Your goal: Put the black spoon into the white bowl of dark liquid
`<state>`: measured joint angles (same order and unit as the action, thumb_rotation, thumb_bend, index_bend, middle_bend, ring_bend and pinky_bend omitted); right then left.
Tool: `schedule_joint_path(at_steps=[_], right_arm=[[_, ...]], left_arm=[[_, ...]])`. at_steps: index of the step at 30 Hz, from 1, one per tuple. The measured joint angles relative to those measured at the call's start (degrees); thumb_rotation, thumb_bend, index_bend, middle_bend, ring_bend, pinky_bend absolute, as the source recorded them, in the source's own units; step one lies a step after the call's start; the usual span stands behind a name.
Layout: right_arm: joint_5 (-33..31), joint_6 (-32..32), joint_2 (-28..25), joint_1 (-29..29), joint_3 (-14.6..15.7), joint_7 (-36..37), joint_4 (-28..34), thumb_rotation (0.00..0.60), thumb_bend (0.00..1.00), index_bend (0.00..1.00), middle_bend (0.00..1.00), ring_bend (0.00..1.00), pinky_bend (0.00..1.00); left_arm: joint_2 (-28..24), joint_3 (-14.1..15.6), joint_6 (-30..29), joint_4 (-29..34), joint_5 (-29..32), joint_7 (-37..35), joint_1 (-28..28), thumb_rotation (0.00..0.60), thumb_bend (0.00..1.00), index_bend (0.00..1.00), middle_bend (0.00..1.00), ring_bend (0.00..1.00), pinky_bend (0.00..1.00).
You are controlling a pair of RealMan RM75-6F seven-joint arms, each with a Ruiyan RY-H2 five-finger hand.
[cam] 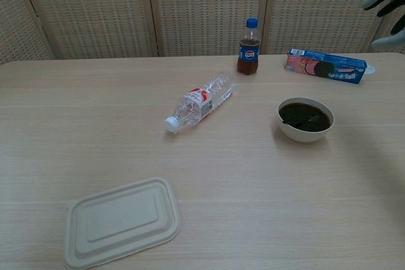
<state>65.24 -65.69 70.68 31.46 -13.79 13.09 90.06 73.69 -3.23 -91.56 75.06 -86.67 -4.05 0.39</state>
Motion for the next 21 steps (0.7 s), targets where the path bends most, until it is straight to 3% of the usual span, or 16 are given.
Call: schedule_joint_path(at_steps=[9,13,21], right_arm=[[7.0,-12.2,3.2,-6.1,4.7,-12.6,-2.4,0.600,0.21,0.25,0.11,0.01,0.10],[9.5,-14.6,4.2,-8.9,7.4,-17.4,-2.8,0.600,0.21,0.17,0.04,0.00,0.01],[11.4,-17.1,4.0,-12.9,10.4,-22.9,-1.0,0.600,0.21,0.13,0.00,0.00,0.00]], left_arm=[[1.3,0.2,-2.2,-1.1,-1.9,0.6,-0.1,0.600,0.41,0.00,0.00,0.00,0.00],[1.6,0.8,-2.8,-0.8,-2.8,0.4,0.0,0.600,0.41,0.00,0.00,0.00,0.00],[1.8,1.8,-2.8,-0.3,-3.8,1.6,0.2,0.600,0.41,0.00,0.00,0.00,0.00]])
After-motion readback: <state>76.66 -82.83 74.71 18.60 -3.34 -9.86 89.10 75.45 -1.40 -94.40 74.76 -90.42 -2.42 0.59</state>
